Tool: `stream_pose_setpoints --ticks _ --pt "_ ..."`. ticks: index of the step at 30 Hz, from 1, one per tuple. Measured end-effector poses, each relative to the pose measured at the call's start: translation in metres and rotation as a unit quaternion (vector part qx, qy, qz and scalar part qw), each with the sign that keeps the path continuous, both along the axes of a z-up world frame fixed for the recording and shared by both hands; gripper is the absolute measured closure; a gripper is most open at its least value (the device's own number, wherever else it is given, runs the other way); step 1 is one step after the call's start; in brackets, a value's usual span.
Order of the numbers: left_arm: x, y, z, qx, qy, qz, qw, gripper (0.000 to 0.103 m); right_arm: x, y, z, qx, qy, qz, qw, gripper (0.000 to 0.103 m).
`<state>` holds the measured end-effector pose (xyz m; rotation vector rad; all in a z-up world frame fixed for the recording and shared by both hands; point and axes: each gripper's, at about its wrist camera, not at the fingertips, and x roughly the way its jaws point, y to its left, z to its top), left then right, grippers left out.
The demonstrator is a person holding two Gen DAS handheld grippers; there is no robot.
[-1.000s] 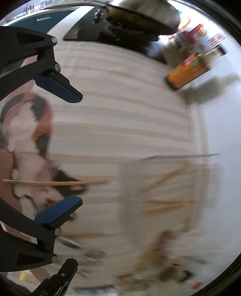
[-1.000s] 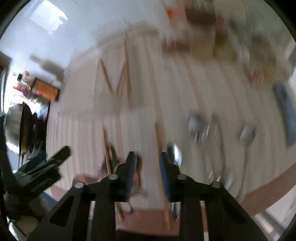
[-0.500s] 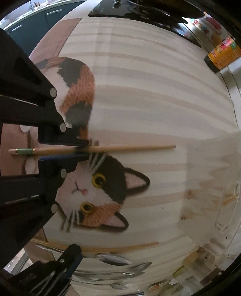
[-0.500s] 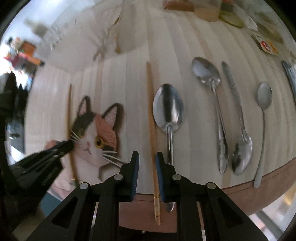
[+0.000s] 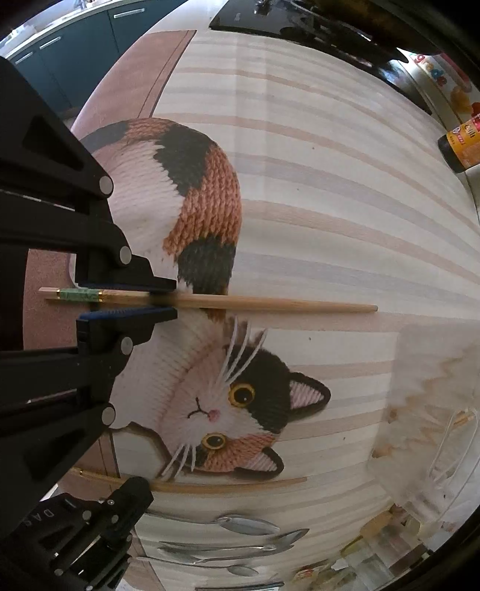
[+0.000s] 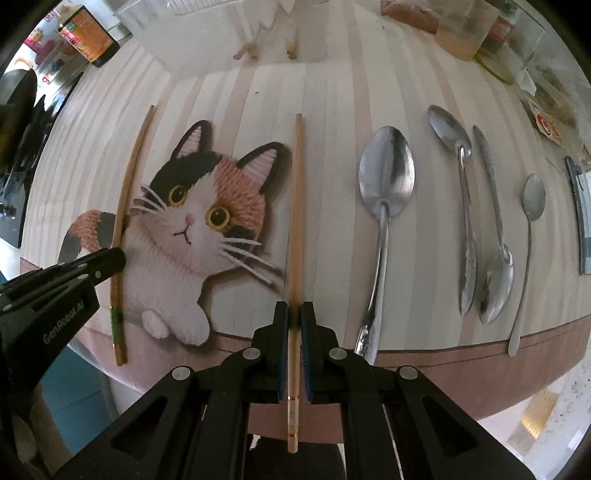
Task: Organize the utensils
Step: 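Grasp a chopstick with the left tool while the right tool grasps another, then place both chopsticks into the clear basket and open both tools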
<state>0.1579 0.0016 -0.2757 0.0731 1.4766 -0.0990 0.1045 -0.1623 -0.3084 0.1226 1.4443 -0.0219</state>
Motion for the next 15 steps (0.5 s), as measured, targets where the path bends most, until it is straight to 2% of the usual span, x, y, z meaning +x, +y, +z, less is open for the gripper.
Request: stream_pose_setpoints --ticks 9,15 --pt "0.002 0.002 -0.002 -0.002 0.005 -0.005 1.0 0.095 -0.02 -0.013 0.004 0.006 0.015 -0.009 1.0 0.096" --pt "0.005 0.001 -0.002 -0.003 0.009 -0.007 0.9999 0.095 -0.001 -0.01 0.007 -0.002 0.019 -0.012 1.0 0.095"
